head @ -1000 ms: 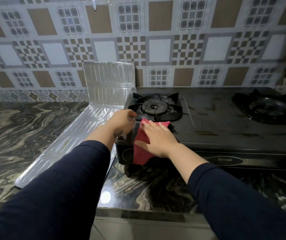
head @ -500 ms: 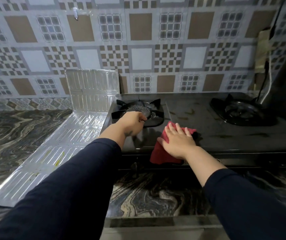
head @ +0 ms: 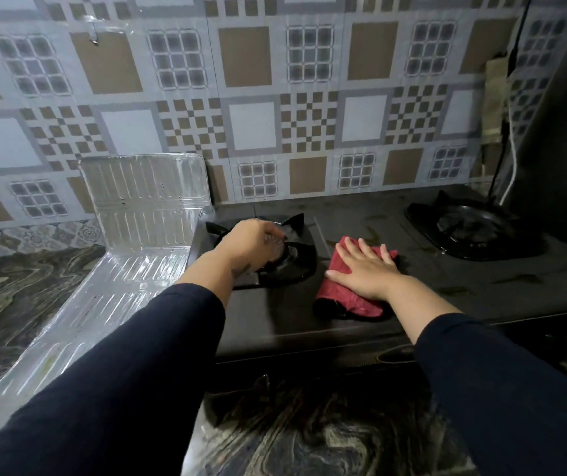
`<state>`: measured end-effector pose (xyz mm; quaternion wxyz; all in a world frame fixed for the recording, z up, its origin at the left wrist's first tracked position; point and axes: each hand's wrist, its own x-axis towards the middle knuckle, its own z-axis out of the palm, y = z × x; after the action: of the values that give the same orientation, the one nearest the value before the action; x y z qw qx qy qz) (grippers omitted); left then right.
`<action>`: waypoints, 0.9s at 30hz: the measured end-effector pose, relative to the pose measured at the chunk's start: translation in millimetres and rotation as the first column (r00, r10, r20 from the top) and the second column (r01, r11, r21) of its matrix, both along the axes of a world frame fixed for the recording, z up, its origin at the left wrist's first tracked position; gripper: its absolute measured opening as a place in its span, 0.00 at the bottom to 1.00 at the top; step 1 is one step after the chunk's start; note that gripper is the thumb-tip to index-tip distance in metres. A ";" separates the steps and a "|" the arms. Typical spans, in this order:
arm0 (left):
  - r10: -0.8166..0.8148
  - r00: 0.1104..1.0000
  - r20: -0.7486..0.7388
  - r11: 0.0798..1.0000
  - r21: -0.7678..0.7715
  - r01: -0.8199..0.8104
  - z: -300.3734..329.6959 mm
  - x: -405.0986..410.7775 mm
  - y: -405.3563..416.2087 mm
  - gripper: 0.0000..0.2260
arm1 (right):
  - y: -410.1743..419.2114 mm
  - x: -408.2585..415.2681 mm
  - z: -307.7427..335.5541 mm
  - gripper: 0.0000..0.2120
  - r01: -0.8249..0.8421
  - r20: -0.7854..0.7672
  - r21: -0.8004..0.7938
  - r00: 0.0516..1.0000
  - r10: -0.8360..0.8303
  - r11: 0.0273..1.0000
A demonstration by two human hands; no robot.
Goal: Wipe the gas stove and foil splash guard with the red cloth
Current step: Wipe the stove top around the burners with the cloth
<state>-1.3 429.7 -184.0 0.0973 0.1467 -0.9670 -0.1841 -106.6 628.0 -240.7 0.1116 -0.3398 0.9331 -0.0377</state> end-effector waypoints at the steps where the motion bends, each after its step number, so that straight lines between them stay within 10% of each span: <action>1: -0.010 1.000 -0.020 1.000 -0.004 0.010 0.4 -4.3 -6.7 0.15 | -5.0 -6.7 1.1 0.35 0.006 0.007 0.005 1.000 -0.006 1.000; 27: -0.004 1.000 -0.006 1.000 -0.020 0.003 -1.1 -100.4 -141.1 0.13 | -102.9 -124.3 13.7 0.34 0.019 0.187 0.127 0.981 -0.043 0.992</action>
<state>-101.7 288.6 -185.0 0.1012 0.1435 -0.9688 -0.1747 -231.0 525.1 -227.0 0.2200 -0.3126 0.9240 -0.0134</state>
